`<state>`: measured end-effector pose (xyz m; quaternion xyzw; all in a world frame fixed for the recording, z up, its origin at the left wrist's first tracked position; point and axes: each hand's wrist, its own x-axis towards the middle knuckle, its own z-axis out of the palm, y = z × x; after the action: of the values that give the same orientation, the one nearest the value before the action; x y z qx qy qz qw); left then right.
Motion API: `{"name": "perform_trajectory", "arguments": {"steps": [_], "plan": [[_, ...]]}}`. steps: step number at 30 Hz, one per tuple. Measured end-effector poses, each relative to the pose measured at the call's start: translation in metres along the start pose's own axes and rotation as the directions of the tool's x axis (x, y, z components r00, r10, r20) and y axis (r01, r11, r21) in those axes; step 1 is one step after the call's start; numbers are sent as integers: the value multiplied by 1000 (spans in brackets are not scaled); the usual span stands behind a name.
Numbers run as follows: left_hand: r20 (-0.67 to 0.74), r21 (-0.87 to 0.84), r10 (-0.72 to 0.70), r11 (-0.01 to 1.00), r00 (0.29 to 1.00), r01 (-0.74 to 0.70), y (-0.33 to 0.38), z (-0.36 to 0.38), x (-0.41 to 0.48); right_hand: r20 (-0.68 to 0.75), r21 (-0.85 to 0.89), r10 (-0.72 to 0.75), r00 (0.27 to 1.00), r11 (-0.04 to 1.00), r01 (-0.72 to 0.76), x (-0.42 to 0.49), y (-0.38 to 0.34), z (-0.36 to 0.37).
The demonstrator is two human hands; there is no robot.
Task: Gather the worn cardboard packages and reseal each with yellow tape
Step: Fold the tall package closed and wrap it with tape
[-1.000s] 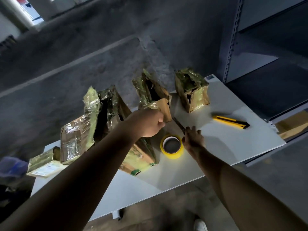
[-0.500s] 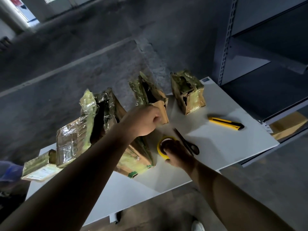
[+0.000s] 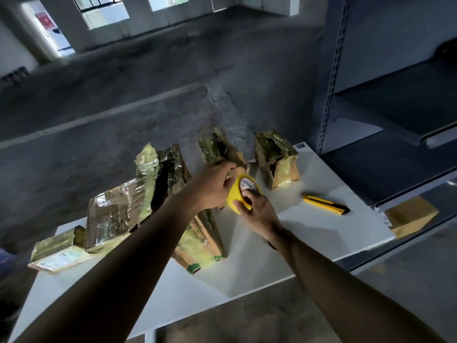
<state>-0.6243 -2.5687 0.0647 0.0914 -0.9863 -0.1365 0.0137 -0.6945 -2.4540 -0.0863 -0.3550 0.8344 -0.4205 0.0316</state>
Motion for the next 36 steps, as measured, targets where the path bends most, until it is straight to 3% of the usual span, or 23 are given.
{"name": "perform_trajectory", "arguments": {"steps": [4, 13, 17, 23, 27, 31, 34, 36], "plan": [[-74, -109, -75, 992, 994, 67, 7, -17, -6, -75, 408, 109, 991, 910, -69, 4, -43, -38], [-240, -241, -78, 970, 968, 18, -9, -59, -42, -75, 661, -50, 996, 745, 87, 0, -129, -72], [-395, -180, -1, 981, 919, -76, -27, -71, -72, -92, 717, -35, 995, 691, 90, -7, -166, -62], [-463, -155, 153, 956, 873, -250, -66, -79, -123, 5, 839, 220, 975, 530, -124, -19, -221, -32], [-465, -277, 108, 925, 879, -260, -95, -81, -155, 119, 912, 283, 952, 348, -217, -26, -260, -22], [-449, -452, 40, 852, 892, -266, -118, -85, -184, 208, 946, 225, 952, 202, -255, -32, -291, -7], [-447, -561, 1, 778, 894, -282, -137, -86, -197, 225, 947, 252, 941, 173, -272, -37, -308, 2], [-522, -464, 65, 815, 851, -347, -147, -86, -203, 233, 943, 274, 933, 172, -286, -38, -319, 5]]}}
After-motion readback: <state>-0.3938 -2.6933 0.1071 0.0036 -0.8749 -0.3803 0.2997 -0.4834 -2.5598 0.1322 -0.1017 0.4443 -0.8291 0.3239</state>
